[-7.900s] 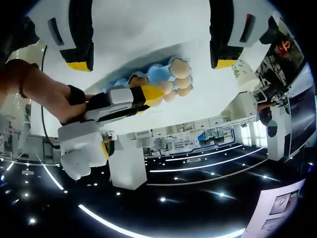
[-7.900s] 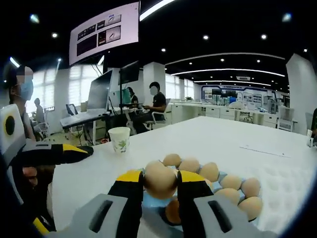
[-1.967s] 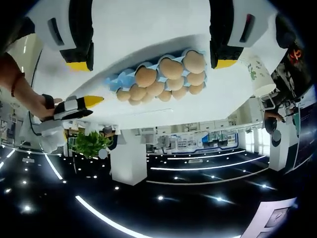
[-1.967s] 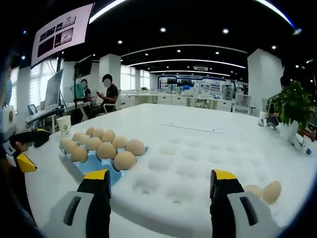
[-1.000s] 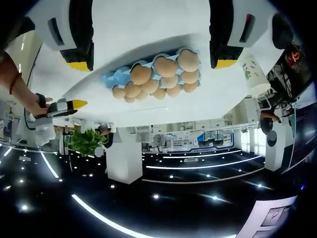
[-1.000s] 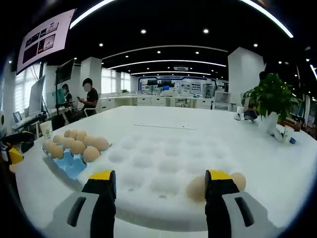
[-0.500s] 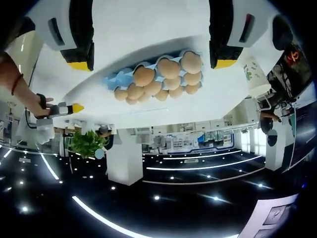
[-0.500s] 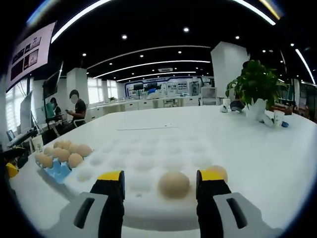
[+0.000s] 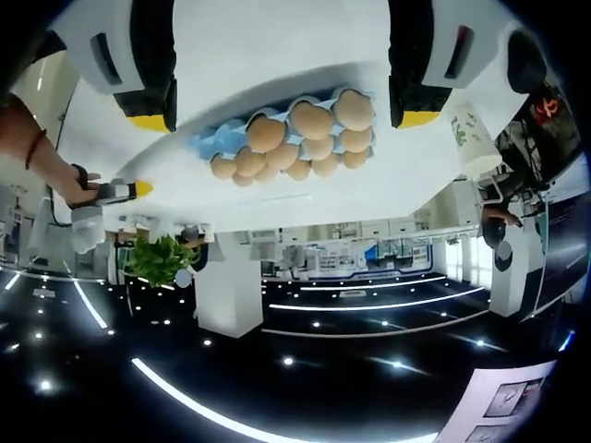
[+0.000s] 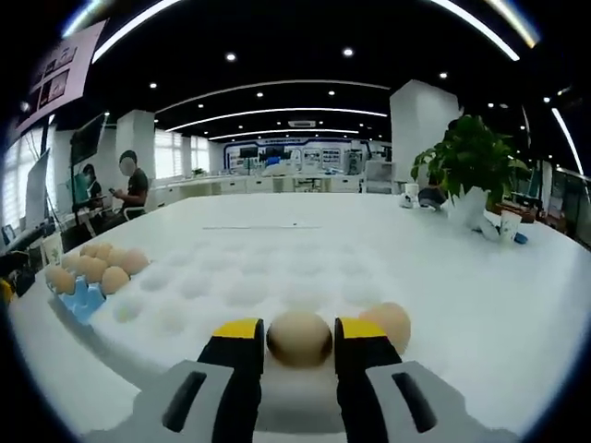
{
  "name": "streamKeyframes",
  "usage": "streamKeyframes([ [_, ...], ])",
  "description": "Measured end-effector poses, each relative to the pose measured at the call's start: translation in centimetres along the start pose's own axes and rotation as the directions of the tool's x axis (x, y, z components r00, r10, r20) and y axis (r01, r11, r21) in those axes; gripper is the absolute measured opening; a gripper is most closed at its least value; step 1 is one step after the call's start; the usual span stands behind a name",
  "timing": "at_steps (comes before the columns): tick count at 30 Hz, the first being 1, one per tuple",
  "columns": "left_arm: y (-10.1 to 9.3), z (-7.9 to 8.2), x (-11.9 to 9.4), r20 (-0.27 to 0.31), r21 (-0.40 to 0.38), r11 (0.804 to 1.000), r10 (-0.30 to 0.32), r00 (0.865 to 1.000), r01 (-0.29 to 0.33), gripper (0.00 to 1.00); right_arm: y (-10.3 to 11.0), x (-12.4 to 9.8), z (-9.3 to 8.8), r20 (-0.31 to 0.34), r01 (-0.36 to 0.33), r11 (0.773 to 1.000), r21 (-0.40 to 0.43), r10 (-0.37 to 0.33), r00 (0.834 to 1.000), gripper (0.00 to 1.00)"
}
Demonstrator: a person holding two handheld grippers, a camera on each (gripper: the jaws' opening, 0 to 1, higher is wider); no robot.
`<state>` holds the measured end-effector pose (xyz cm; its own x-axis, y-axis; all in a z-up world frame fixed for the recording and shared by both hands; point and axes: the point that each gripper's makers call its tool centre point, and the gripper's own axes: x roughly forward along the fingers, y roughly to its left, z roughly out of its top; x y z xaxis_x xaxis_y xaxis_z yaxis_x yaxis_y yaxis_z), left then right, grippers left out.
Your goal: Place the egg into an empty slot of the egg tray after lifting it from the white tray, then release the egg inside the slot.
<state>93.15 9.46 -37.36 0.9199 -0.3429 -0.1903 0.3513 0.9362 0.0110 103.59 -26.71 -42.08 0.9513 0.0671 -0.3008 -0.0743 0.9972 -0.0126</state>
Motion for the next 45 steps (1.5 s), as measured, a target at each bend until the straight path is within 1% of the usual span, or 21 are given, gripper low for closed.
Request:
streamKeyframes([
  [2, 0.1, -0.1, 0.0, -0.002, 0.0, 1.0, 0.003, 1.0, -0.003, 0.97, 0.0, 0.0, 0.0, -0.001, 0.005, 1.0, -0.008, -0.005, 1.0, 0.3],
  [6, 0.0, 0.0, 0.0, -0.001, 0.0, 1.0, 0.002, 1.0, -0.002, 0.97, -0.1, 0.0, 0.0, -0.002, 0.004, 1.0, 0.005, -0.004, 1.0, 0.29],
  [9, 0.1, -0.1, -0.1, -0.012, 0.013, 1.0, 0.008, 1.0, -0.008, 0.97, -0.1, -0.1, 0.0, -0.006, 0.006, 1.0, 0.005, -0.006, 1.0, 0.29],
  [14, 0.1, -0.3, -0.1, -0.017, 0.011, 1.0, 0.008, 1.0, -0.008, 0.97, -0.1, -0.2, 0.0, -0.005, 0.007, 1.0, 0.007, -0.007, 1.0, 0.29],
  [17, 0.0, -0.4, -0.2, -0.021, 0.013, 1.0, 0.007, 1.0, -0.007, 0.97, 0.0, -0.5, 0.4, 0.017, 0.013, 1.0, 0.018, -0.014, 1.0, 0.29],
  [18, 0.0, -0.4, -0.2, -0.021, 0.013, 1.0, 0.007, 1.0, -0.007, 0.97, 0.0, -0.7, 0.8, 0.035, 0.011, 1.0, 0.01, -0.012, 0.999, 0.29],
  [21, 0.0, -0.2, -0.1, -0.018, 0.016, 1.0, 0.005, 1.0, -0.005, 0.97, 0.1, -1.0, 1.7, 0.066, 0.005, 1.0, 0.019, -0.006, 0.998, 0.29],
  [30, -0.2, 0.0, 0.0, -0.015, 0.022, 1.0, -0.003, 1.0, 0.003, 0.97, 0.1, -1.4, 2.5, 0.08, 0.005, 1.0, 0.012, -0.006, 0.997, 0.29],
  [34, -0.2, 0.0, -0.1, -0.017, 0.025, 1.0, -0.001, 1.0, 0.001, 0.97, 0.3, -1.8, 3.1, 0.098, -0.012, 0.999, 0.043, 0.008, 0.995, 0.29],
  [37, -0.2, -0.1, -0.1, -0.02, 0.027, 1.0, -0.003, 1.0, 0.003, 0.97, 0.6, -2.0, 3.3, 0.1, -0.015, 0.999, 0.034, 0.012, 0.995, 0.29],
  [42, -0.2, -0.2, -0.3, -0.023, 0.029, 1.0, -0.006, 1.0, 0.006, 0.97, 1.4, -2.1, 3.4, 0.094, -0.047, 0.998, 0.038, 0.044, 0.995, 0.28],
  [45, 0.0, -0.3, -0.4, -0.025, 0.026, 1.0, 0.002, 1.0, -0.001, 0.98, 2.0, -2.2, 3.6, 0.094, -0.06, 0.998, 0.026, 0.057, 0.994, 0.28],
])
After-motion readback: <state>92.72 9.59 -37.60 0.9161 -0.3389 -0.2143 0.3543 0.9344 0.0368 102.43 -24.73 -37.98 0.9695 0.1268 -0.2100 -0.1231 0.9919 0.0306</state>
